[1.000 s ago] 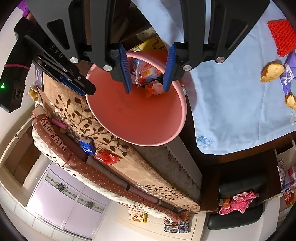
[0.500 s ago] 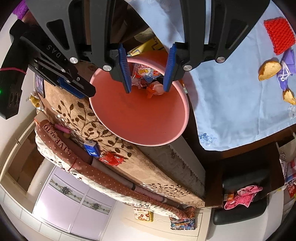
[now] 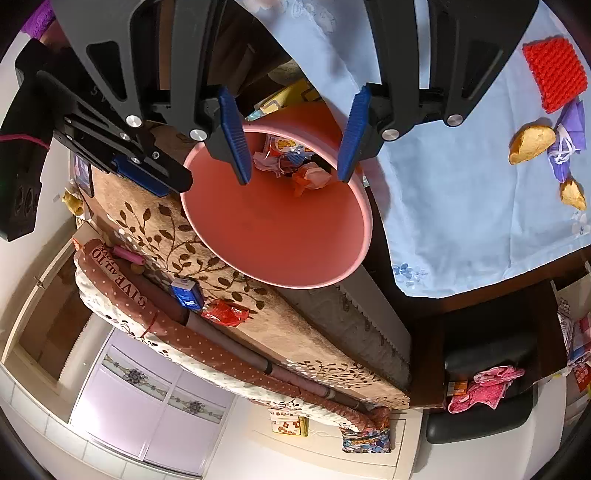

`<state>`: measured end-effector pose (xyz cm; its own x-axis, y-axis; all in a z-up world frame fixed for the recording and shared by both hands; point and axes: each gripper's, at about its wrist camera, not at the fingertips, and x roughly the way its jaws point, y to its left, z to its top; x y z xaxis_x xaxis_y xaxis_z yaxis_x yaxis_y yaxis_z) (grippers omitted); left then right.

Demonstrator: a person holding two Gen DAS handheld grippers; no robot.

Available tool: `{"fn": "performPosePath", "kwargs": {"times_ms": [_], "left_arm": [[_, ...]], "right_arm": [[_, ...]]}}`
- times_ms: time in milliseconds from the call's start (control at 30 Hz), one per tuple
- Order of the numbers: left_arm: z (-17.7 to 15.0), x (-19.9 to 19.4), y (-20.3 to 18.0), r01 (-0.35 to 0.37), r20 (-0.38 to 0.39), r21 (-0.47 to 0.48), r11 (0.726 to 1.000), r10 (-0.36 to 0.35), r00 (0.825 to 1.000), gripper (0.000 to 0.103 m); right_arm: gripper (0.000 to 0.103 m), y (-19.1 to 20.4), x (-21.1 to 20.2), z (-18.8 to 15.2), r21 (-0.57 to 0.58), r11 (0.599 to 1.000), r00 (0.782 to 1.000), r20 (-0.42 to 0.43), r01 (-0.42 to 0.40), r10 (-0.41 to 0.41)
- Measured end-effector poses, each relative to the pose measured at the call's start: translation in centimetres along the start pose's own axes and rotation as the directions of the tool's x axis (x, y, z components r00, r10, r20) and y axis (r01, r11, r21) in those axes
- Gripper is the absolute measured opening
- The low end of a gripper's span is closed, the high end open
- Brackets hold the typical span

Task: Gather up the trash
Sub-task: 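Move both grippers back toward the purple cloth and yellow chip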

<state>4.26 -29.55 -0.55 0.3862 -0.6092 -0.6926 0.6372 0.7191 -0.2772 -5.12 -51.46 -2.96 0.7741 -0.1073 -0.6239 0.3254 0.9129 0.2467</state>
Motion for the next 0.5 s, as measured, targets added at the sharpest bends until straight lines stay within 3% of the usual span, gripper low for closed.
{"fn": "performPosePath", "kwargs": {"times_ms": [500], "left_arm": [[-1.0, -2.0, 3.5, -0.043, 0.021, -0.066, 0.997, 0.044, 0.999, 0.049]], "right_arm": [[0.041, 2.1, 0.4, -0.6, -0.03, 0.999, 0.999, -0.022, -0.041, 0.041]]}}
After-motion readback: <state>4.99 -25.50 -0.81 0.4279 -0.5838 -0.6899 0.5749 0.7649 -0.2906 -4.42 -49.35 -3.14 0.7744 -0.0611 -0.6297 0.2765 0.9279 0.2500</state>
